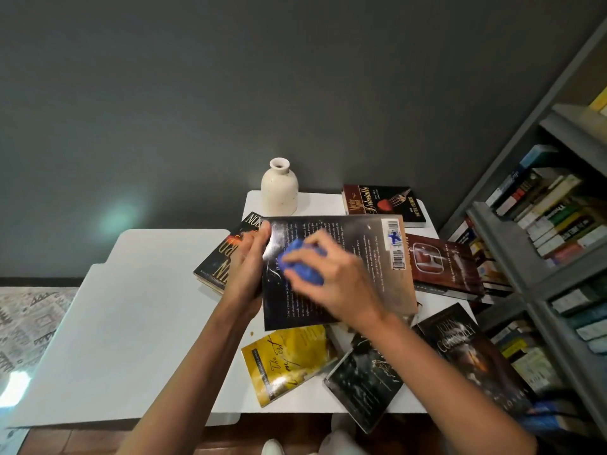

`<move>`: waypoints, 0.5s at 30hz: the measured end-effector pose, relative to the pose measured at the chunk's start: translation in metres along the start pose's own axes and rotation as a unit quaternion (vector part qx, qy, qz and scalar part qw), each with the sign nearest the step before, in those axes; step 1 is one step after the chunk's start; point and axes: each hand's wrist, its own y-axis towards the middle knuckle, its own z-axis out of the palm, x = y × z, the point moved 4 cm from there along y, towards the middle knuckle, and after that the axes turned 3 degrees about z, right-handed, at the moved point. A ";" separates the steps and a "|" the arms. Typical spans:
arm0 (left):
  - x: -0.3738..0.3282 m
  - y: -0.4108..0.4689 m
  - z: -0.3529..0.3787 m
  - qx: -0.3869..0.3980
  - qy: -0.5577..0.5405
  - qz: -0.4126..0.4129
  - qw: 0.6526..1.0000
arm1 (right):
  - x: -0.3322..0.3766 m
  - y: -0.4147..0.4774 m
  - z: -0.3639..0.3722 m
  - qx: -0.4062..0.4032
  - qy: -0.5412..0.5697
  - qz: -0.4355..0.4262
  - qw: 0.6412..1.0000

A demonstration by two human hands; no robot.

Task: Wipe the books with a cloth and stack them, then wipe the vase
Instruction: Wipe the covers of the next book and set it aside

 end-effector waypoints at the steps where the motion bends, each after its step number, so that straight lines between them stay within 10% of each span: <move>1: 0.001 -0.001 0.002 0.002 -0.002 -0.002 1.000 | -0.009 0.012 -0.007 -0.047 -0.014 0.035 0.998; 10: 0.005 0.002 -0.002 0.003 -0.005 0.020 1.000 | 0.028 -0.029 0.021 0.038 0.021 -0.007 0.999; 15: 0.008 -0.002 0.003 0.021 -0.008 0.035 0.999 | -0.002 0.018 0.009 -0.044 -0.041 0.062 0.996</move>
